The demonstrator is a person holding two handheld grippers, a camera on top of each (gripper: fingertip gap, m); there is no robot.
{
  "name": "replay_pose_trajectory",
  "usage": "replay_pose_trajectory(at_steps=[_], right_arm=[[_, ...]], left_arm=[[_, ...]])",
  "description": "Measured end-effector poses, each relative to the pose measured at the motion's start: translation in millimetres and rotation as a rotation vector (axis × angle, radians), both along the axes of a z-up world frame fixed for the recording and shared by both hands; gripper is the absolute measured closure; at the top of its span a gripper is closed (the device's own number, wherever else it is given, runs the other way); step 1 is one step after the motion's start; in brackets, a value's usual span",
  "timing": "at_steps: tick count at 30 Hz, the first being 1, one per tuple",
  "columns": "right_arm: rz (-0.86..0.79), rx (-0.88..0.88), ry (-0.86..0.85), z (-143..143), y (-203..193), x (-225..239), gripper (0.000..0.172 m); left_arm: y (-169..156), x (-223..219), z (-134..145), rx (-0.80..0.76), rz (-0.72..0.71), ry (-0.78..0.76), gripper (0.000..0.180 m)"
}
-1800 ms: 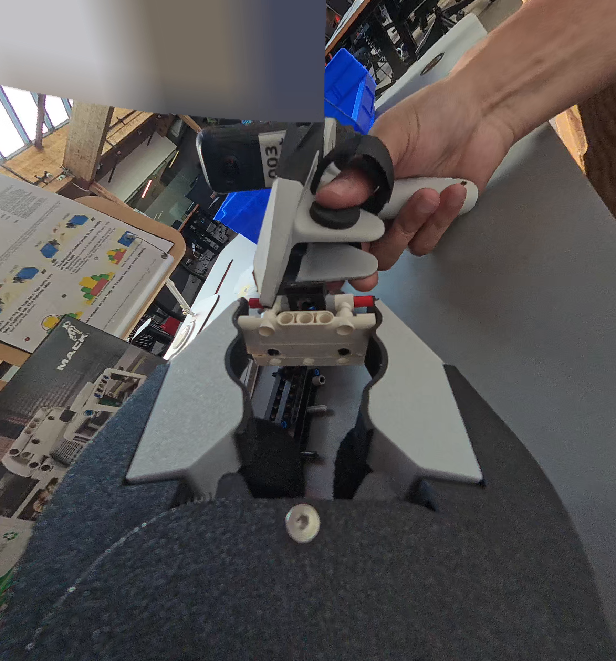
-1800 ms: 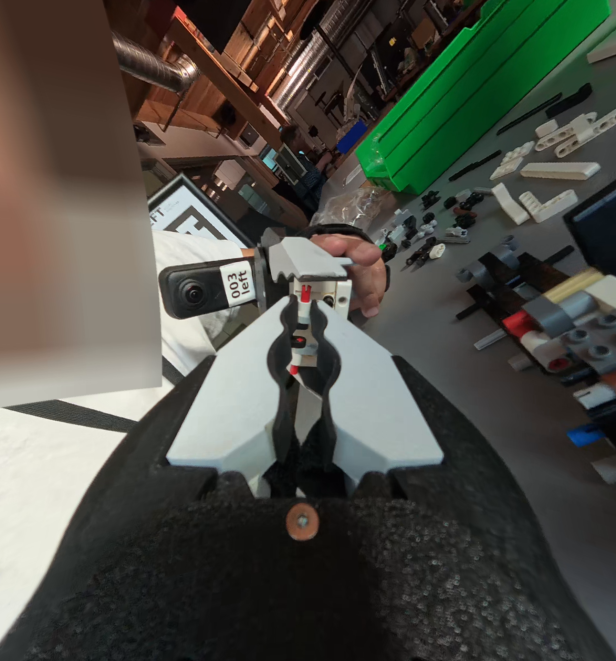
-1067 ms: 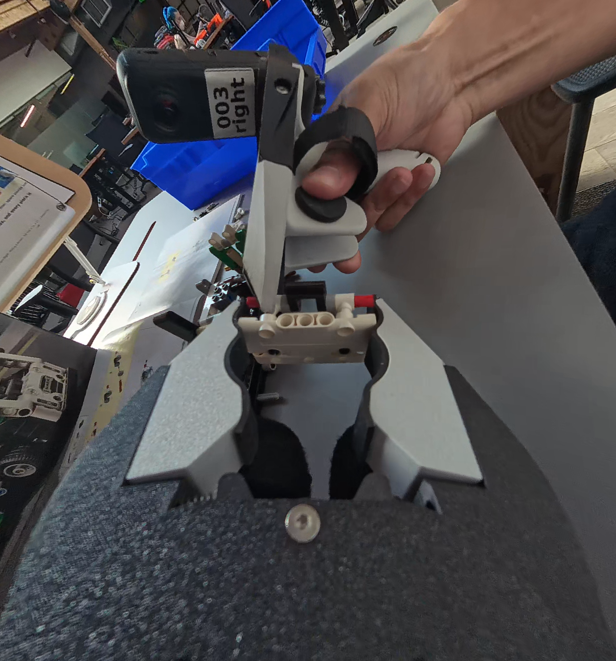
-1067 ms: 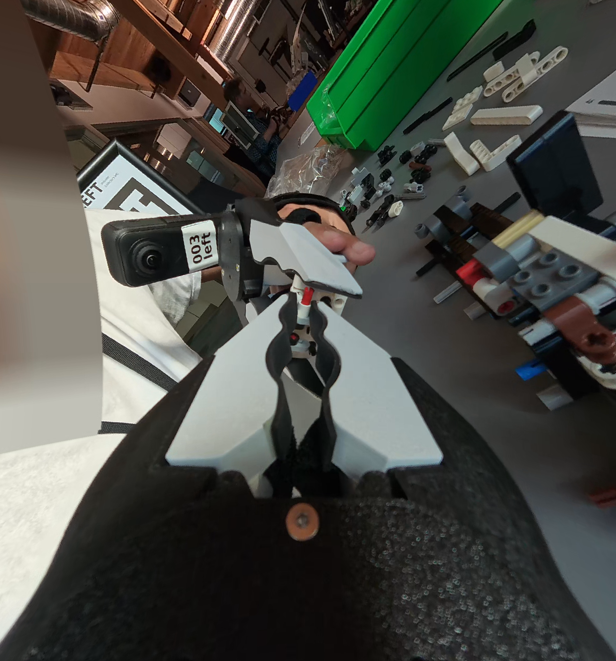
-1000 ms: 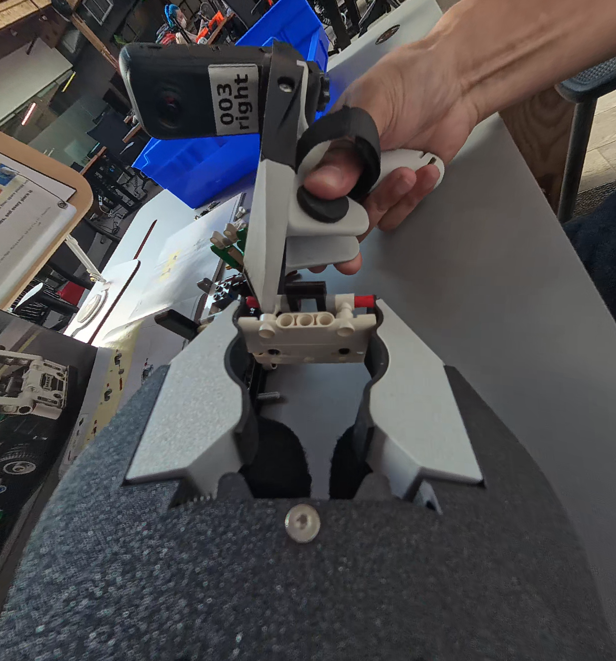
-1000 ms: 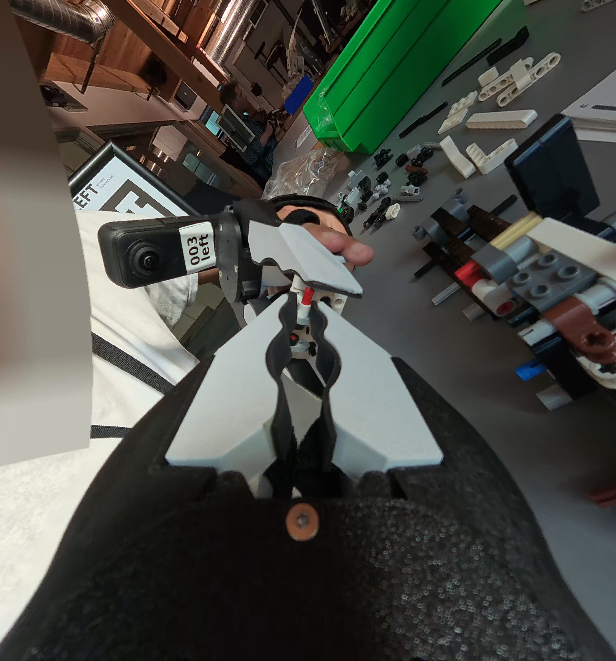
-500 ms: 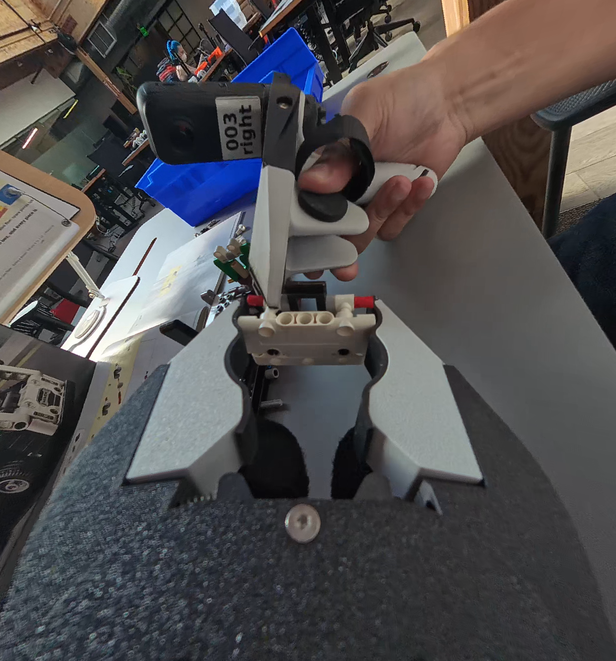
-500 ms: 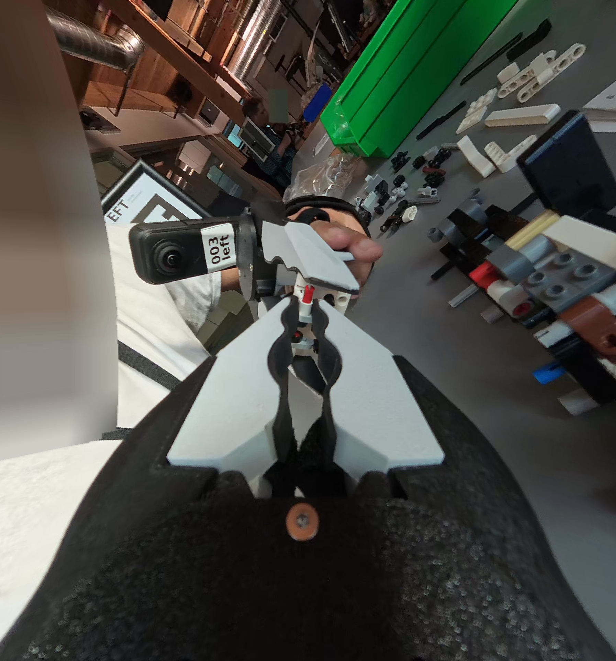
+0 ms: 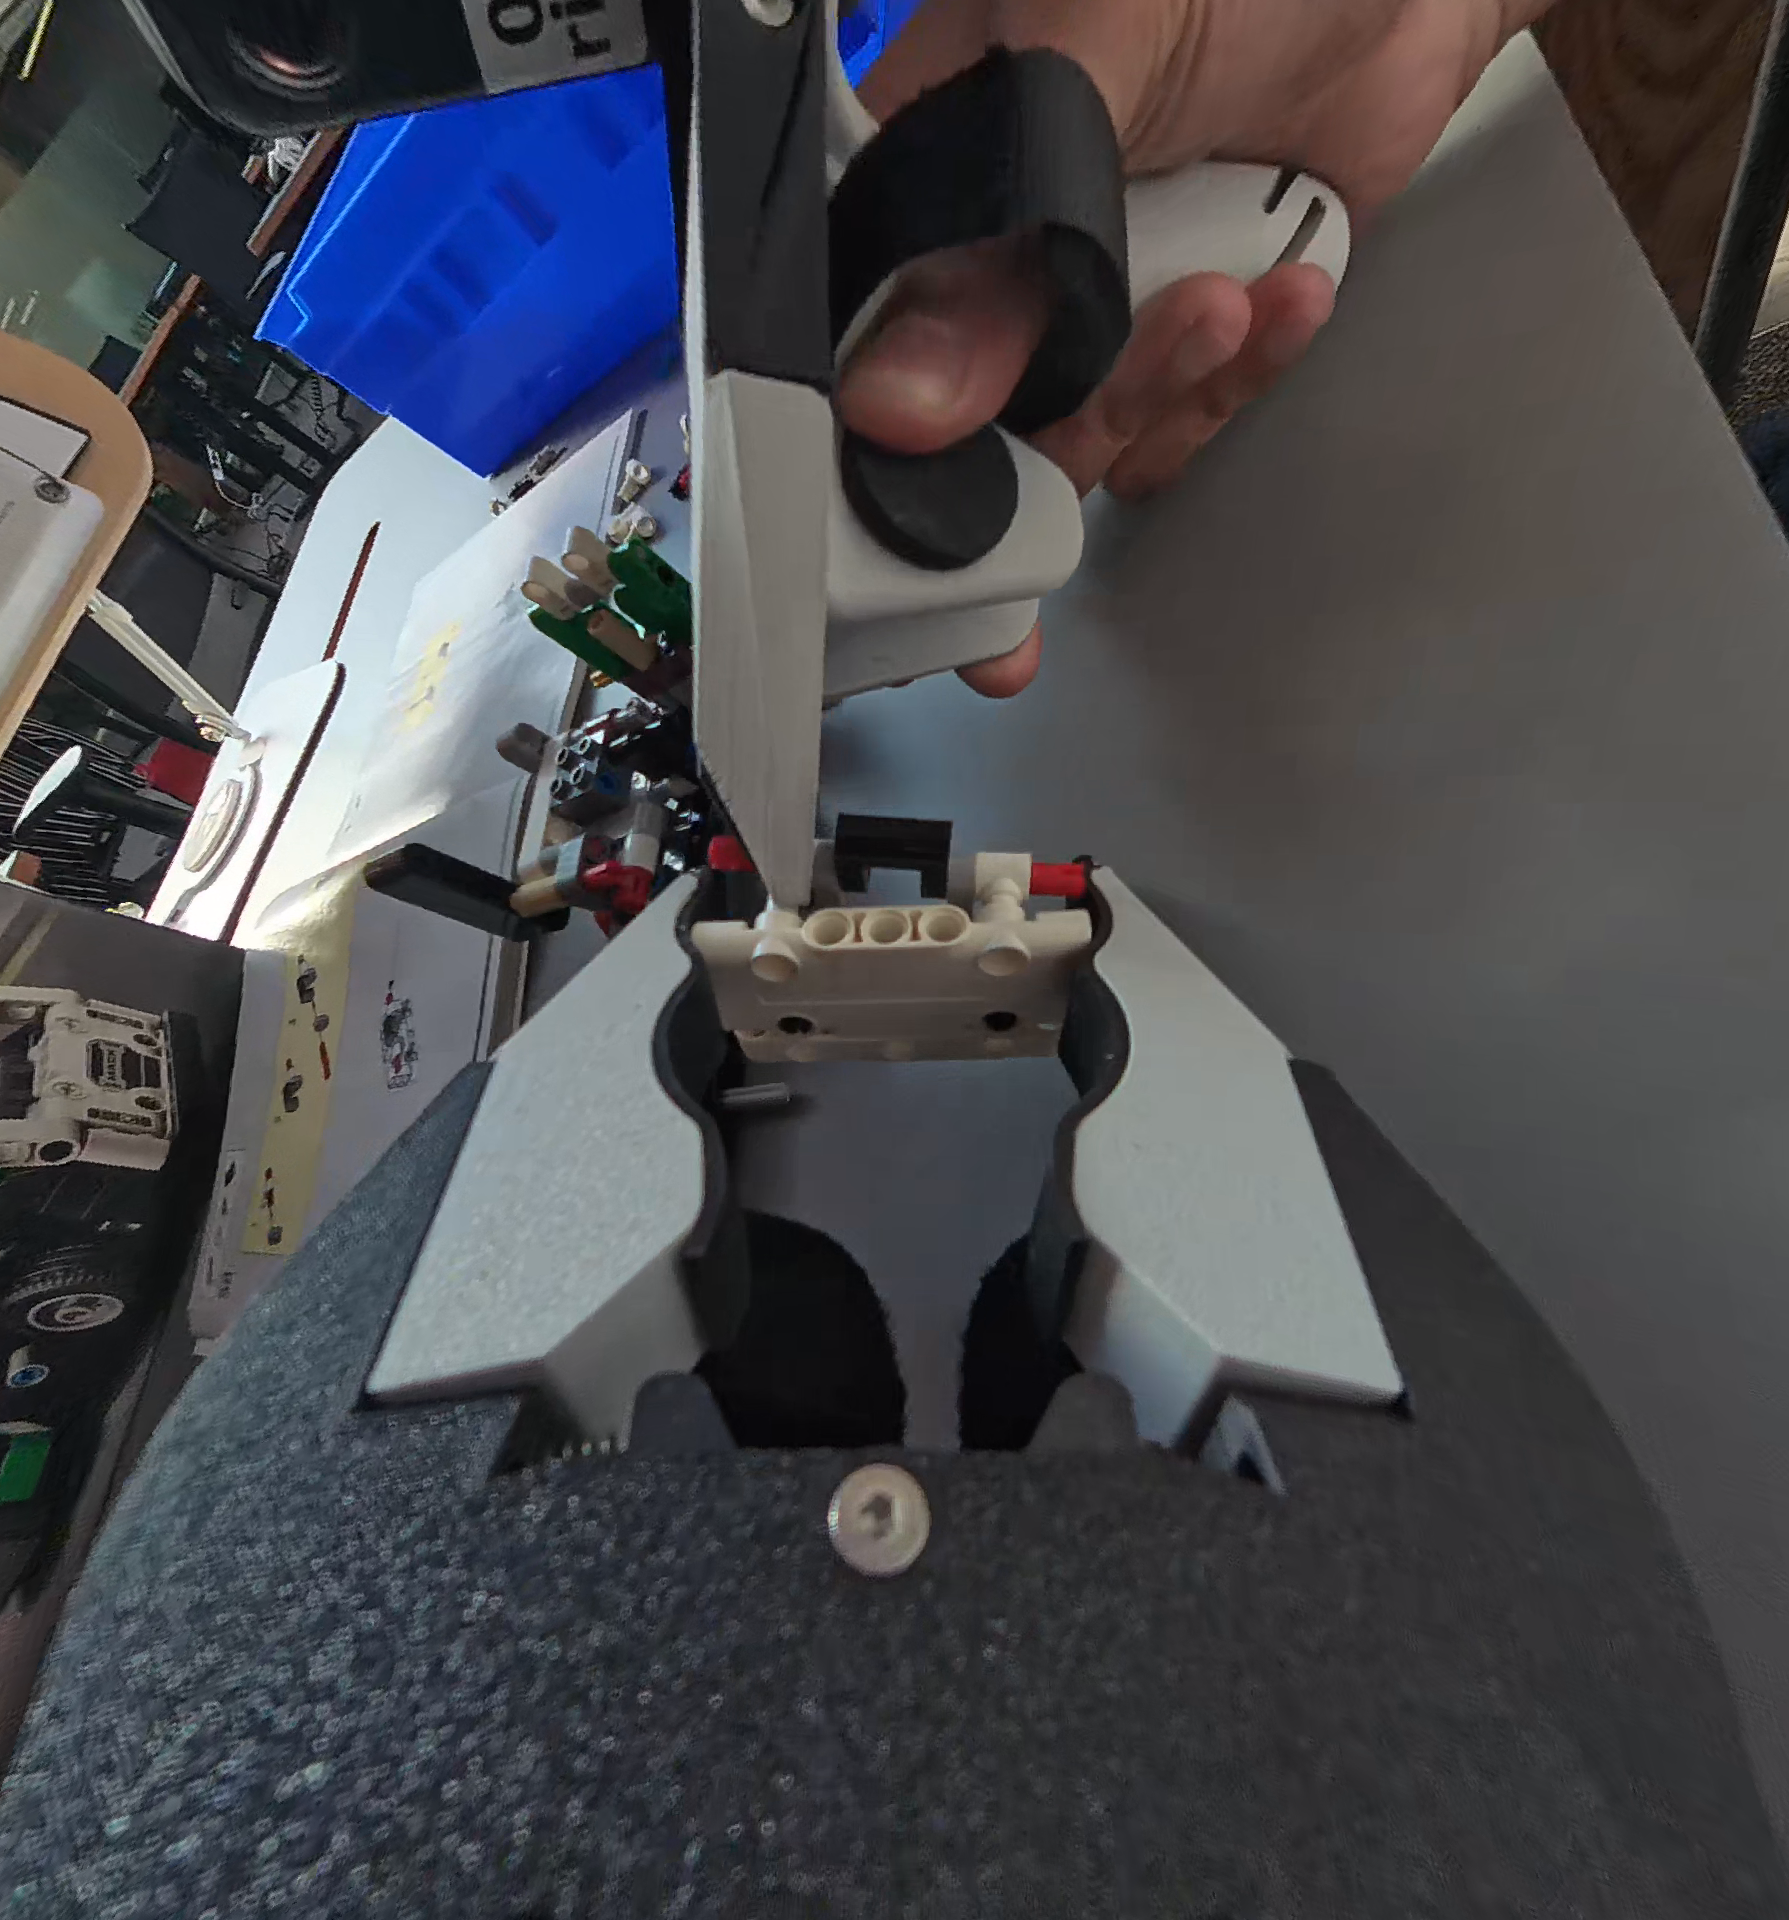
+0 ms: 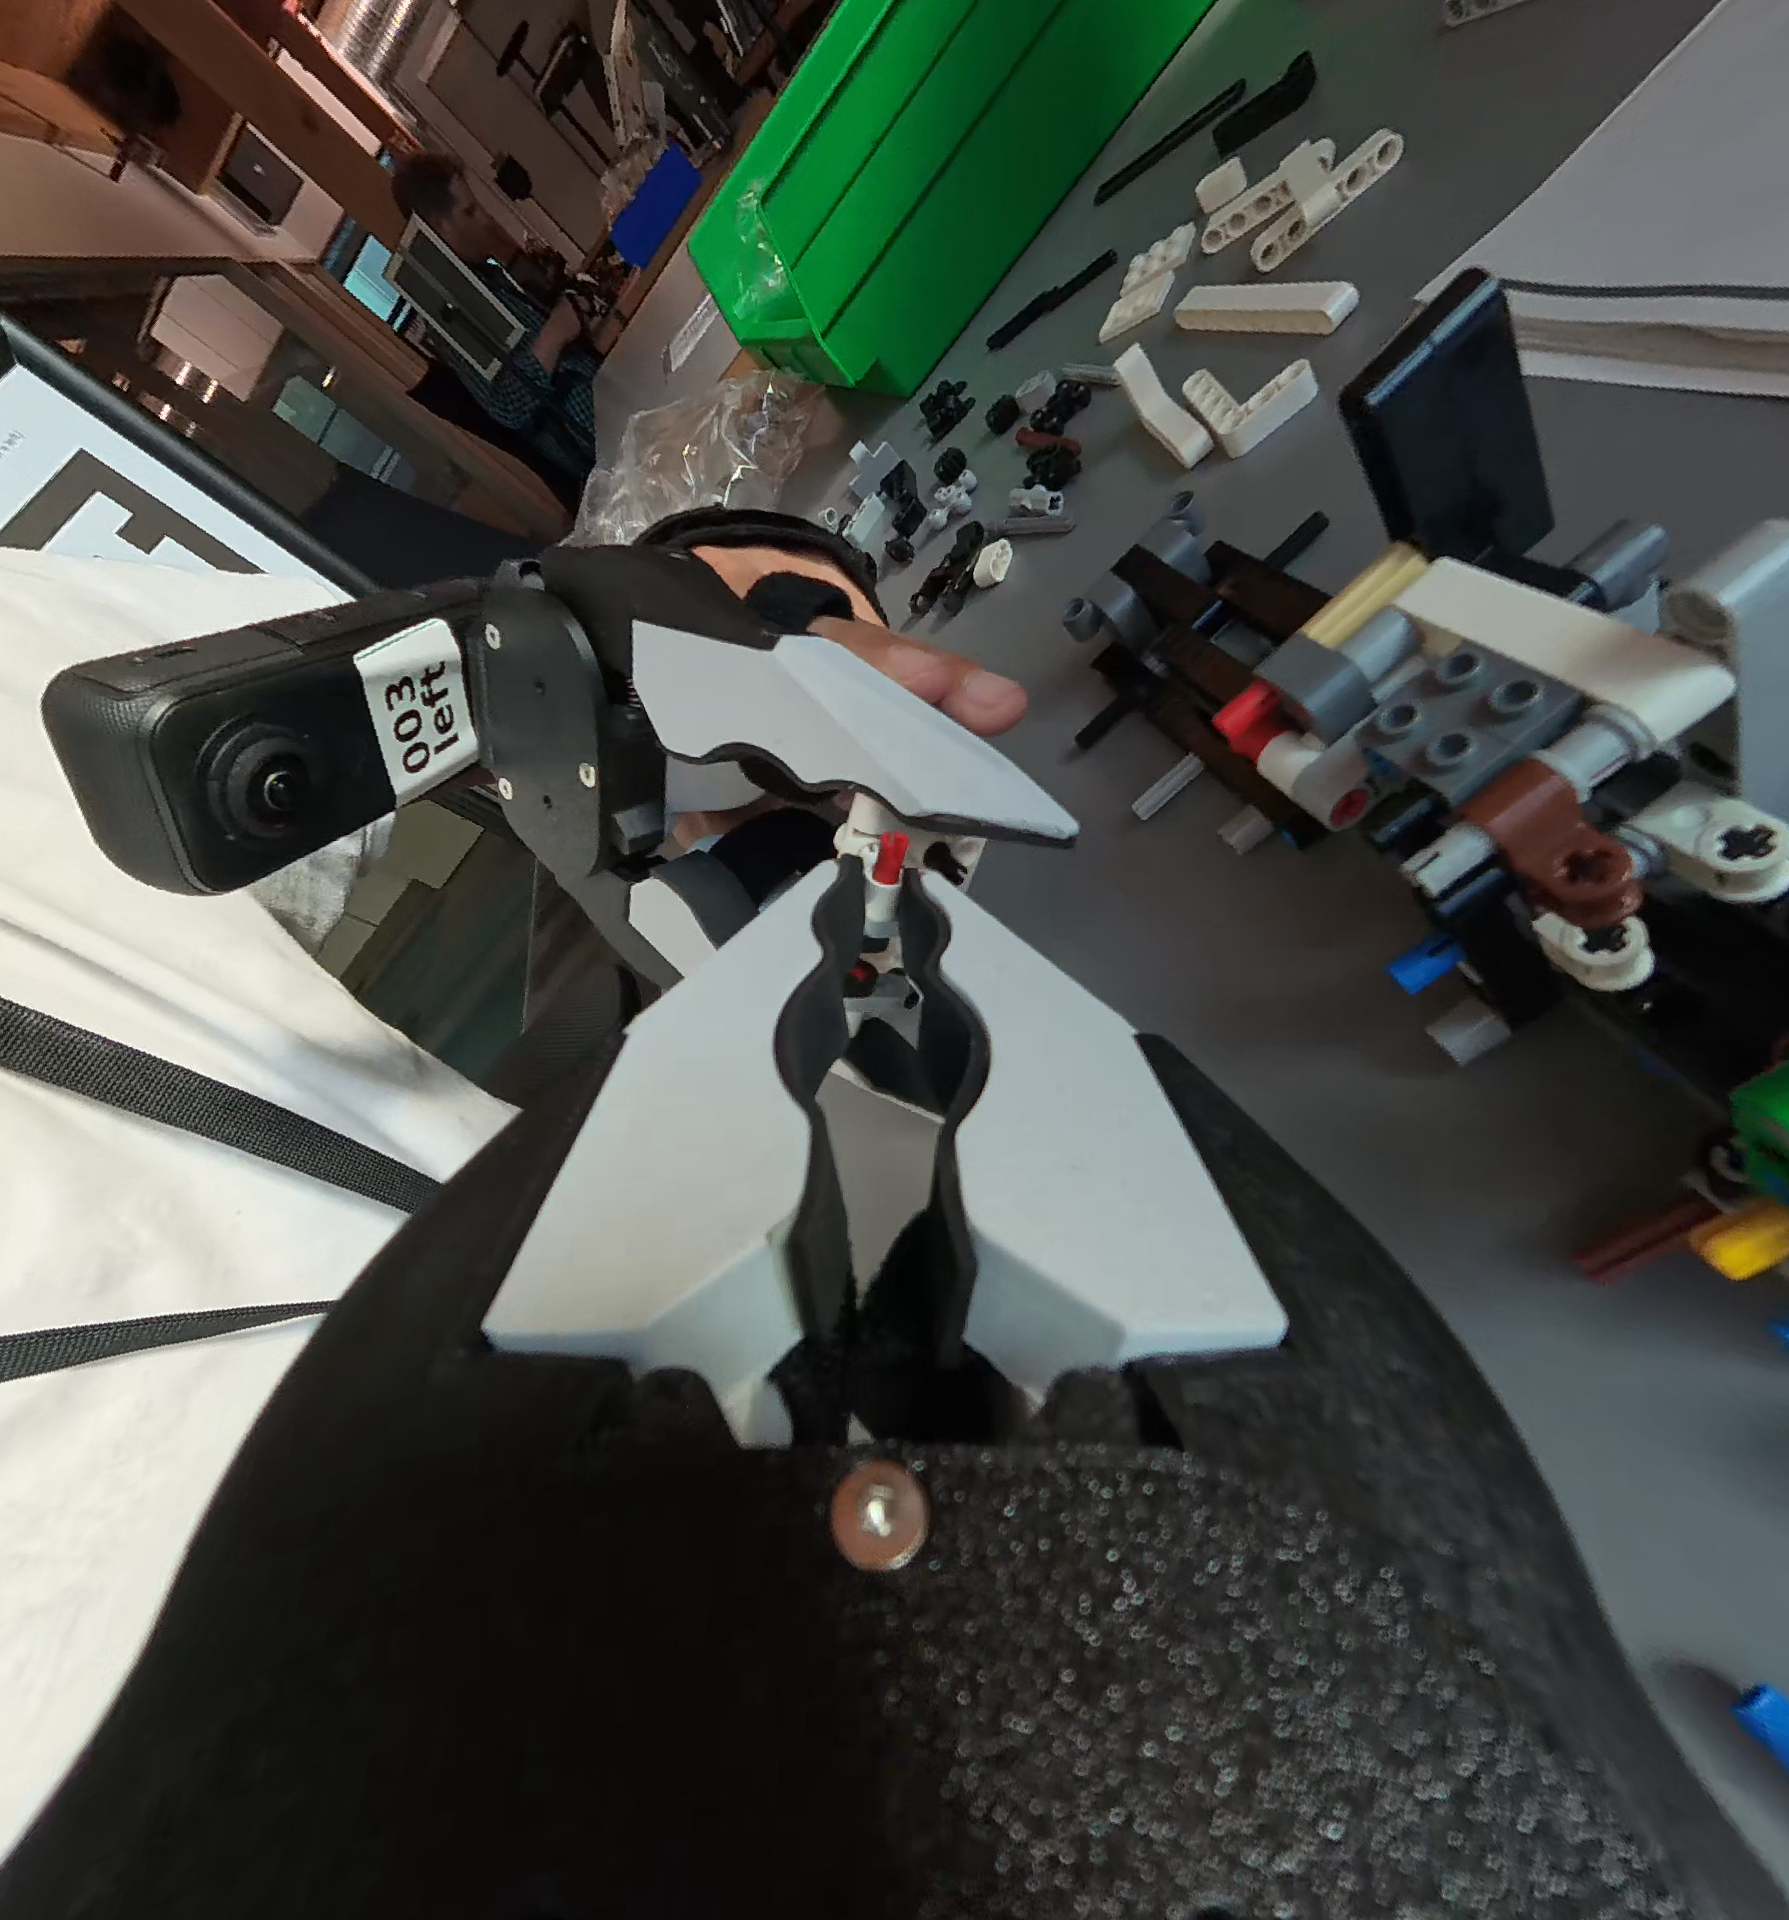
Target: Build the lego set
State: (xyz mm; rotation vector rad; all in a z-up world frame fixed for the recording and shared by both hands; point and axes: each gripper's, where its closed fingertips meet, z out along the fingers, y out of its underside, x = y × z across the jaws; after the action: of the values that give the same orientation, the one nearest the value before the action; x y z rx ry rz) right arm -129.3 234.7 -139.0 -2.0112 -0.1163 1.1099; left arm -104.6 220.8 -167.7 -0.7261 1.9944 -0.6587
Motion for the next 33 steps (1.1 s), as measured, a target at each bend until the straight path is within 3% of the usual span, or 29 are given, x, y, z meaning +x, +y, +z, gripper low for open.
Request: replay_pose_trajectory(at_steps=[5, 7, 11, 33], right_arm=[[0.043, 0.003, 0.104, 10, -2, -2, 0.165], [0.058, 0.020, 0.190, 20, -4, -2, 0.152], [0.019, 0.043, 0.182, 21, -1, 4, 0.167], [0.158, -0.035, 0.310, 27, -15, -10, 0.167]], left_arm=[[-1, -1, 7, -0.015, -0.027, -0.046, 0.117], [0, 0, 11, -0.035, -0.024, -0.062, 0.117], [-1, -1, 17, -0.058, -0.029, -0.085, 0.117], [-19, -9, 24, -0.112, -0.139, -0.100, 0.118]])
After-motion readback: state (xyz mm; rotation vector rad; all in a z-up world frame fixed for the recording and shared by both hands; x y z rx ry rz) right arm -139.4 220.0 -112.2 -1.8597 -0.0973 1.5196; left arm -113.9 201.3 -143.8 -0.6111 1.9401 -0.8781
